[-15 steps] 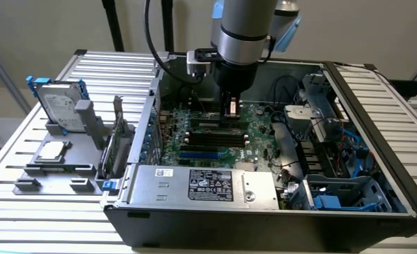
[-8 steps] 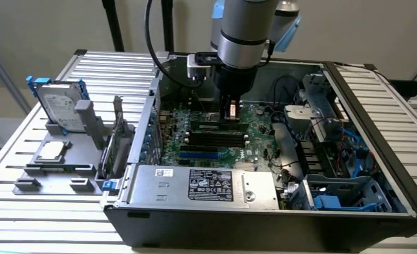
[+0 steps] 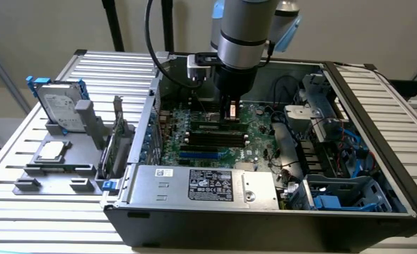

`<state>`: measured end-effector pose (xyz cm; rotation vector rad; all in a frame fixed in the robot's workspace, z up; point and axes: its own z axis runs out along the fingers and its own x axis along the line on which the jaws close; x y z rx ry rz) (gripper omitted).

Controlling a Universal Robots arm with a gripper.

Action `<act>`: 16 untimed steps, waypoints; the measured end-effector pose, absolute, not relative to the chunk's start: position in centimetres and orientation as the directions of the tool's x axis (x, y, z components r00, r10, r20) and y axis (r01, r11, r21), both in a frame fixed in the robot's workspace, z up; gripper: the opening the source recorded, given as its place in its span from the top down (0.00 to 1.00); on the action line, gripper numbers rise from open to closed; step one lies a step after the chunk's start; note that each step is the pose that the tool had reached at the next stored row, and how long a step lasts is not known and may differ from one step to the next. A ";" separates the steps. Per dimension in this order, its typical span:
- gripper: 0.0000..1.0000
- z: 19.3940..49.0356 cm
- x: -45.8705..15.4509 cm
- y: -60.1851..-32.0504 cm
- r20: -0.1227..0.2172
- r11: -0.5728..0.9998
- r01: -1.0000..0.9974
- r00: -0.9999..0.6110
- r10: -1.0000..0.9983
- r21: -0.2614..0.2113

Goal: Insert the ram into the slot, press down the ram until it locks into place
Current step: 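Insert the ram into the slot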

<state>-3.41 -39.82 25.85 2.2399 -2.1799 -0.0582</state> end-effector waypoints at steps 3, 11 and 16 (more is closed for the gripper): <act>0.86 25.8 -3.4 -39.8 -0.016 -0.027 -0.999 0.027 -1.000 0.037; 0.86 25.5 -3.4 -40.0 -0.016 -0.027 -0.999 0.027 -1.000 0.037; 0.86 25.2 -3.4 -40.1 -0.016 -0.027 -0.999 0.027 -1.000 0.037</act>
